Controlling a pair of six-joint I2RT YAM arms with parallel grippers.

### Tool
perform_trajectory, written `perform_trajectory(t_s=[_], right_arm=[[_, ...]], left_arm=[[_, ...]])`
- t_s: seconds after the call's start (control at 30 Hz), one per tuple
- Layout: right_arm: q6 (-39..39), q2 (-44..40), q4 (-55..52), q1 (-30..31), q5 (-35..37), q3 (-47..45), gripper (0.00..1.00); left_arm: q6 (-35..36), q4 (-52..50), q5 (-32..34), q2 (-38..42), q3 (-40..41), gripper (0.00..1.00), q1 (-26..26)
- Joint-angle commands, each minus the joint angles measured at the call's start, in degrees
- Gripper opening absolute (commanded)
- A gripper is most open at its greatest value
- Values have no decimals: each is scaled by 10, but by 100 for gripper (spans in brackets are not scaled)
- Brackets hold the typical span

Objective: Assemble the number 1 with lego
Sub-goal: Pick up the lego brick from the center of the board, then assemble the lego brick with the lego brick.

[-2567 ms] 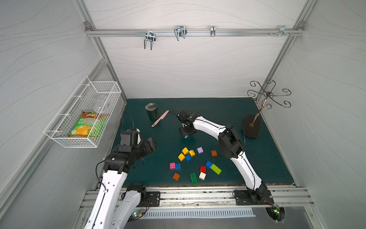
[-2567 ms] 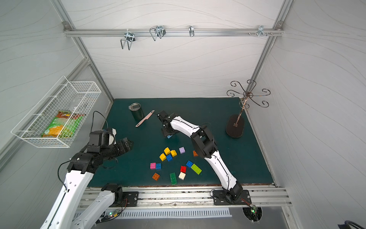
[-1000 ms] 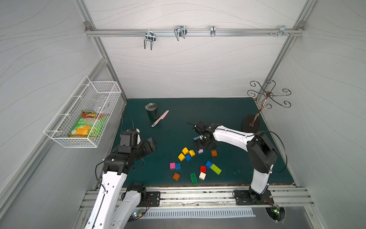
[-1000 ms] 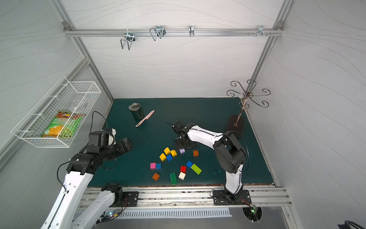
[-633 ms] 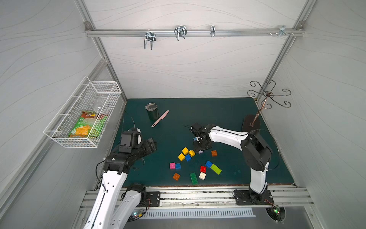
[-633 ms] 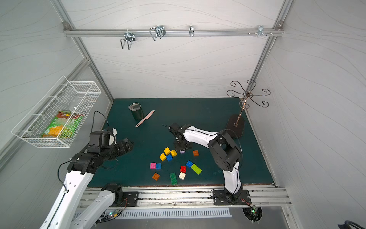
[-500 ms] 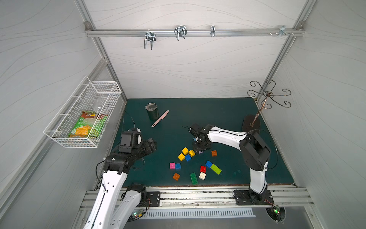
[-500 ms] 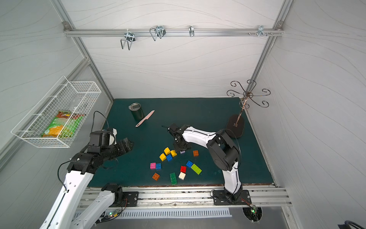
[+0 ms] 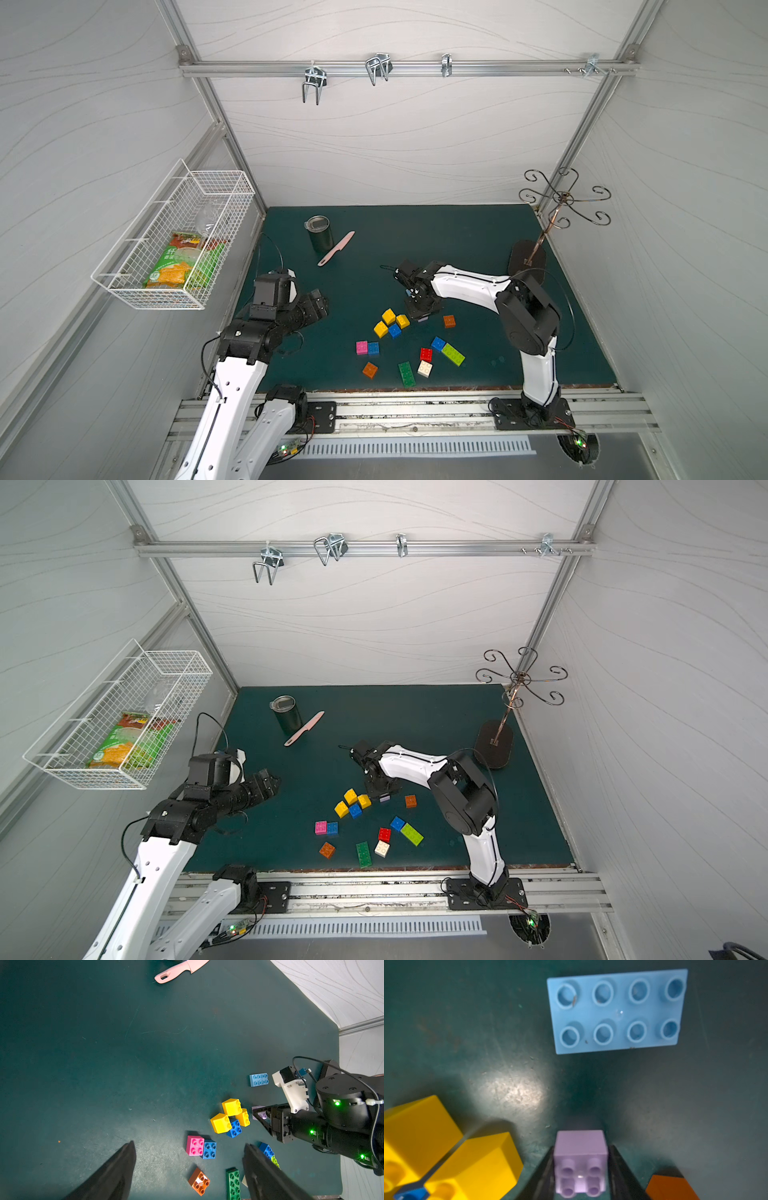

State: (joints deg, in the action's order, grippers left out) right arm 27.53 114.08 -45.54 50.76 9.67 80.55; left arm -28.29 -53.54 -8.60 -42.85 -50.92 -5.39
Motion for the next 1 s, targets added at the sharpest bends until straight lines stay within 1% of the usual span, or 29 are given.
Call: perform_trajectory(t_s=[0.0, 0.1, 0.27, 0.47, 0.57, 0.77, 0.97], right_arm=[[7, 7, -22, 5, 10, 11, 26], [3, -4, -29, 2, 9, 24, 17], [-29, -8, -54, -18, 2, 79, 11], [-84, 31, -89, -52, -4, 157, 9], [-106, 49, -89, -59, -10, 180, 9], [-129, 85, -86, -65, -20, 204, 9], [-136, 100, -68, -70, -24, 201, 8]], left_arm=[[-1, 21, 0, 3, -4, 86, -2], [-1, 21, 1, 4, -4, 85, -1], [-1, 22, -1, 3, -4, 85, -1], [0, 23, -3, 3, -4, 84, -1], [0, 24, -5, 2, -4, 85, -2], [1, 24, -7, -1, -4, 84, -2], [1, 24, -8, -1, -4, 84, -1]])
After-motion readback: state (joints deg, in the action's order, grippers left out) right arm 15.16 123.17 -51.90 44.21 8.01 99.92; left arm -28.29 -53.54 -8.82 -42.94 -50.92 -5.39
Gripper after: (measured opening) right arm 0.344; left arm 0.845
